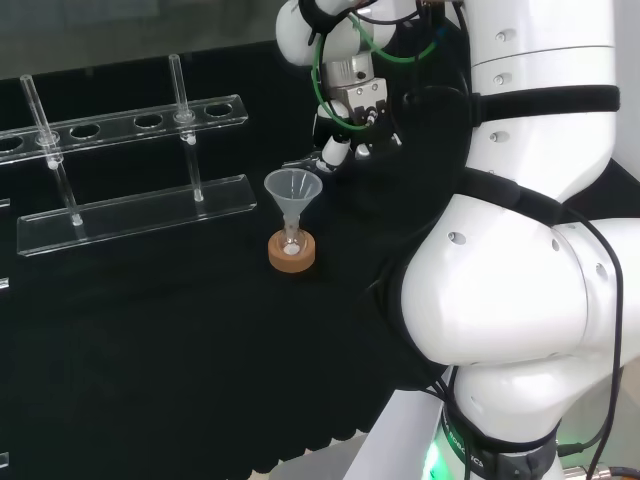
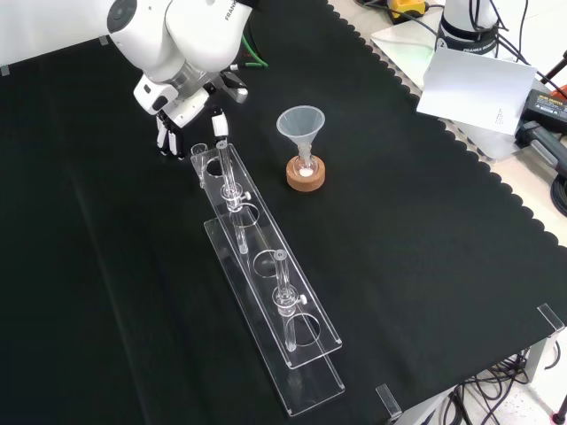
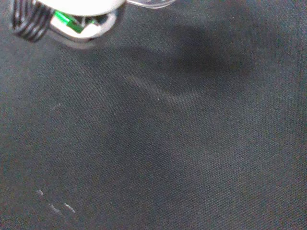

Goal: Put the weighing funnel back on the table.

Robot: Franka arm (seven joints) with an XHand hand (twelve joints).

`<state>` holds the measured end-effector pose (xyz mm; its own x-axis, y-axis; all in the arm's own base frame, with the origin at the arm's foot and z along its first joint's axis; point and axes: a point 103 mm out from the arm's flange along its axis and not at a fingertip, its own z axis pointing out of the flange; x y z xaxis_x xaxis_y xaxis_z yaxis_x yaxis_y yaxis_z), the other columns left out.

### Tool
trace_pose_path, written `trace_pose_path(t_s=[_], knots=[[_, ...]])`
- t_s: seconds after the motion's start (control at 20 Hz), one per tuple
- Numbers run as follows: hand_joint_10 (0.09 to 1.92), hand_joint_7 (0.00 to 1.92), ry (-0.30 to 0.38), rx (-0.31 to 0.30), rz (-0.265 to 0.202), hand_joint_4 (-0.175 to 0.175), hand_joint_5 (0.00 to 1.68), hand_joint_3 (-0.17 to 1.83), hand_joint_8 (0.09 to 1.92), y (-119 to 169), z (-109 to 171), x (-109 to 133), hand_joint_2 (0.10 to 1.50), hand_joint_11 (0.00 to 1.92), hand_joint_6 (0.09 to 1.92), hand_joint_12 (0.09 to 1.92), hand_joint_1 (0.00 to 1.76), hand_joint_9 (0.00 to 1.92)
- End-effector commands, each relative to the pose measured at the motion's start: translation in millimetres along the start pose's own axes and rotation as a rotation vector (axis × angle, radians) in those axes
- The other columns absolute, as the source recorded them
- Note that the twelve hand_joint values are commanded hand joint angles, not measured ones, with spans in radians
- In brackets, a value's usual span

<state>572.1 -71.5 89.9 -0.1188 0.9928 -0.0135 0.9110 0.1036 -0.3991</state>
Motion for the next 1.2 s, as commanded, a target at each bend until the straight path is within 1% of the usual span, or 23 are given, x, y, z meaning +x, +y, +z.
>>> trace_pose_path(t_s=[0.05,0.7,0.9,1.0,1.1,1.15,1.2], knots=[[0.23,0.64,-0.005,0.010,-0.003,0.175,1.30,0.67,0.64,6,5,1,0.64,0.95,0.63,0.95,1.13,1.03],[0.23,0.64,-0.020,0.020,-0.024,0.175,1.30,0.67,0.64,17,19,10,0.64,0.95,0.63,0.95,1.13,1.03],[0.22,0.64,-0.045,0.015,-0.033,0.175,1.29,0.66,0.64,15,19,12,0.65,0.95,0.63,0.95,1.13,1.03],[0.22,0.64,-0.045,0.010,-0.035,0.175,1.27,0.60,0.64,12,18,12,0.69,0.95,0.65,0.96,1.12,1.03],[0.22,0.62,-0.040,0.007,-0.041,0.175,1.21,0.43,0.64,10,17,11,0.80,0.94,0.70,0.97,1.10,1.02],[0.22,0.59,-0.028,0.015,-0.052,0.129,1.12,0.39,0.65,8,17,10,0.80,0.92,0.68,0.98,1.06,1.00],[0.22,0.56,-0.023,0.017,-0.059,0.087,1.02,0.41,0.65,7,16,10,0.76,0.89,0.66,0.99,1.03,0.97]])
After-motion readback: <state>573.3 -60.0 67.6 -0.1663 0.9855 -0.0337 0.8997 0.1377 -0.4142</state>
